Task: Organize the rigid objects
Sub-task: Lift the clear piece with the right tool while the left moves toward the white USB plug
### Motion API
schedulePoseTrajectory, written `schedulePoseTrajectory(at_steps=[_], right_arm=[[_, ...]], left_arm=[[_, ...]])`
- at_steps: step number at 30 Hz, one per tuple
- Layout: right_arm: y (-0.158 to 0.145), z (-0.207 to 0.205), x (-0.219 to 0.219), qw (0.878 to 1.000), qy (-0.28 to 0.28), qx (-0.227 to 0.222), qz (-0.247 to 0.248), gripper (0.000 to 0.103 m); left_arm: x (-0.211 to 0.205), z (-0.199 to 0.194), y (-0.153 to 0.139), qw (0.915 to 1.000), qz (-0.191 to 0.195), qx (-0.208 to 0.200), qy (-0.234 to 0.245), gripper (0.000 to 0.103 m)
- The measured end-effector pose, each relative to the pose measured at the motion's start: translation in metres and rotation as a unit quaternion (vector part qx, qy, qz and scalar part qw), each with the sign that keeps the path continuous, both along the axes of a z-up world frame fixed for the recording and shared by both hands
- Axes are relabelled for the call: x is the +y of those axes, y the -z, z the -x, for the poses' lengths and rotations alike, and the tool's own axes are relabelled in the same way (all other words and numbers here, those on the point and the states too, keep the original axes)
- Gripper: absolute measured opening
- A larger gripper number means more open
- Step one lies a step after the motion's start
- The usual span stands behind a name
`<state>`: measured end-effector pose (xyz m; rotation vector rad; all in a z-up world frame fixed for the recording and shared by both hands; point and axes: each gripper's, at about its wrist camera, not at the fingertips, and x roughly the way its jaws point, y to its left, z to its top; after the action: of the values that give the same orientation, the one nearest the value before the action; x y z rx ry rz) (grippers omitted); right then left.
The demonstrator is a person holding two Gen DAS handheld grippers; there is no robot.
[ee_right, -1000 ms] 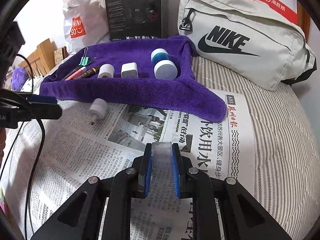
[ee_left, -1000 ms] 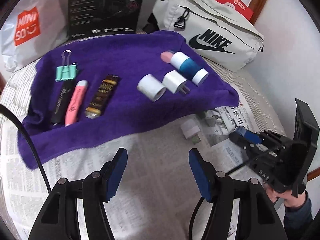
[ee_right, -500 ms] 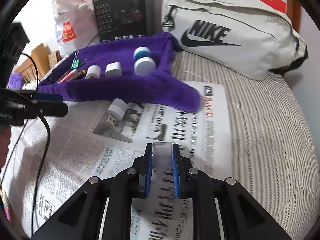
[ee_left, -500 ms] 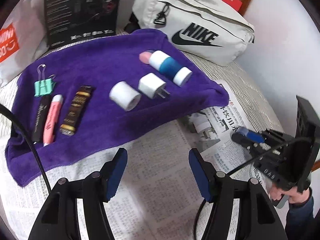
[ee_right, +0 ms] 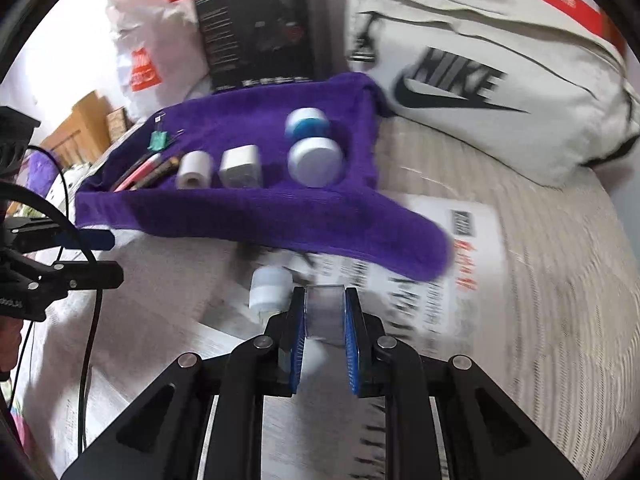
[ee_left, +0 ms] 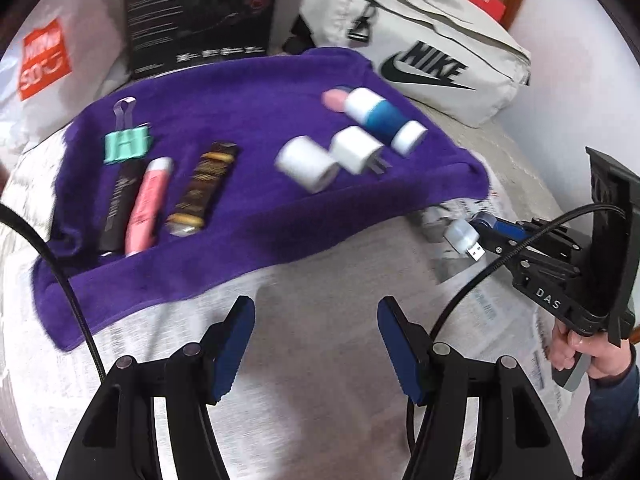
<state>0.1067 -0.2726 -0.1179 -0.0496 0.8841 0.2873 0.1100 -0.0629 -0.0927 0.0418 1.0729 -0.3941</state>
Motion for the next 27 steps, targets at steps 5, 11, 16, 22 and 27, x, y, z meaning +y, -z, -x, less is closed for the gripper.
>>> schedulePoseTrajectory(at_steps=[5, 11, 16, 22, 27], right_arm=[[0.000, 0.001, 0.042, 0.998, -0.058, 0.013, -0.035, 0.018], [-0.001, 0.012, 0.049, 0.997, -0.063, 0.015, -0.040, 0.018], [-0.003, 0.024, 0.027, 0.998, -0.044, 0.016, -0.036, 0.018], [-0.002, 0.037, 0.005, 0.999, -0.019, 0.016, -0.043, 0.018], [-0.004, 0.042, -0.002, 0.999, -0.016, 0.015, -0.039, 0.018]], left_arm=[[0.025, 0.002, 0.002, 0.9996, 0.009, 0.007, -0.026, 0.062], [0.032, 0.015, 0.005, 0.9997, 0.014, 0.010, -0.016, 0.062], [0.032, 0.035, 0.000, 0.9994, 0.032, 0.004, -0.011, 0.062], [0.032, 0.054, 0.003, 0.9994, 0.026, -0.004, -0.025, 0.063], [0.037, 0.055, 0.001, 0.9993, 0.016, -0.009, -0.033, 0.063]])
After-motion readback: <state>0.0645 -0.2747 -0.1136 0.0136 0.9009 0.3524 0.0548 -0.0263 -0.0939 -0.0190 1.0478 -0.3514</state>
